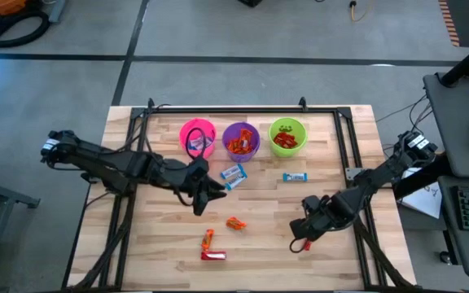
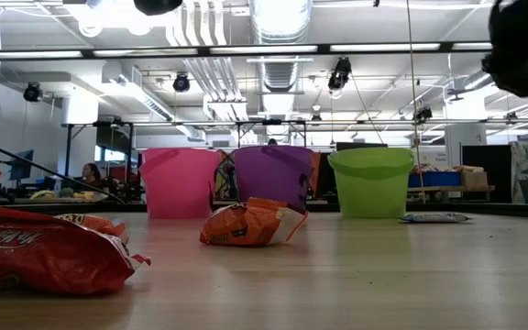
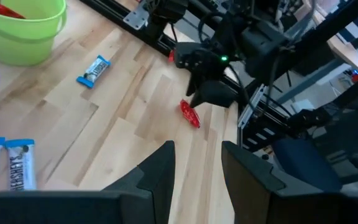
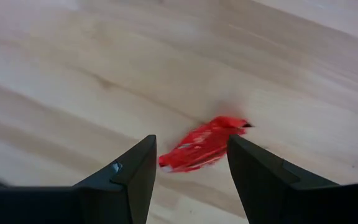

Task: Organize candy in baskets
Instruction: Put the red chocolate into the green bucket

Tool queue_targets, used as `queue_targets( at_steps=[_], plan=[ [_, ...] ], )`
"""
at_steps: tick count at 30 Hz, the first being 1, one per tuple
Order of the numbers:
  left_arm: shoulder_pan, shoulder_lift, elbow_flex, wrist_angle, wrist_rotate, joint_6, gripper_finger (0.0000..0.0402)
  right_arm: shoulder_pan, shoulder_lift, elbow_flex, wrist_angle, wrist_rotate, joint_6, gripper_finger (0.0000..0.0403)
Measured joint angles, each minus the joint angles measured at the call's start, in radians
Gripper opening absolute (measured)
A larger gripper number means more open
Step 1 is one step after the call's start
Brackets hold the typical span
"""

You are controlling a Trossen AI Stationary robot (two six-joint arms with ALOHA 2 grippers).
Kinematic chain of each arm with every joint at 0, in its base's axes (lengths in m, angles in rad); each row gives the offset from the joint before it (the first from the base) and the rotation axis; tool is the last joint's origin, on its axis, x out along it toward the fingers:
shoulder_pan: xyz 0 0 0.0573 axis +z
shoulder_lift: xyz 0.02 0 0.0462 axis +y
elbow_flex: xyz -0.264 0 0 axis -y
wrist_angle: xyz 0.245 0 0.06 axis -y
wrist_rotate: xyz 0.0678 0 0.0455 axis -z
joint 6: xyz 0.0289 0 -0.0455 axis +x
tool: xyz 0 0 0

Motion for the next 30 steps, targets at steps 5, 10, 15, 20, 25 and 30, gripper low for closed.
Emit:
queue_targets(
  at_steps=[5, 10, 15, 20, 25, 30],
  plan=[
    [-0.052, 0.011, -0.001, 0.0, -0.046, -0.024, 0.0115, 0.03, 0.012, -0.062, 0.027, -0.003, 0.07, 0.0187],
    [-0.075, 0.027, -0.002, 0.0, -0.064, -0.052, 0.0115, 0.032, 0.037, -0.1, 0.081, -0.002, 0.083, 0.0187],
    [-0.086, 0.041, -0.002, 0.0, -0.072, -0.055, 0.0115, 0.032, 0.072, -0.103, 0.1, -0.004, 0.081, 0.0172],
    [-0.087, 0.051, -0.002, 0.0, -0.076, -0.055, 0.0115, 0.032, 0.09, -0.103, 0.106, -0.012, 0.079, 0.0119],
    [-0.087, 0.057, -0.002, -0.001, -0.076, -0.054, 0.0115, 0.032, 0.09, -0.103, 0.107, -0.011, 0.064, 0.0051],
    [-0.086, 0.057, -0.003, -0.007, -0.077, -0.054, 0.0115, 0.031, 0.084, -0.099, 0.104, -0.011, 0.039, 0.0013]
  ],
)
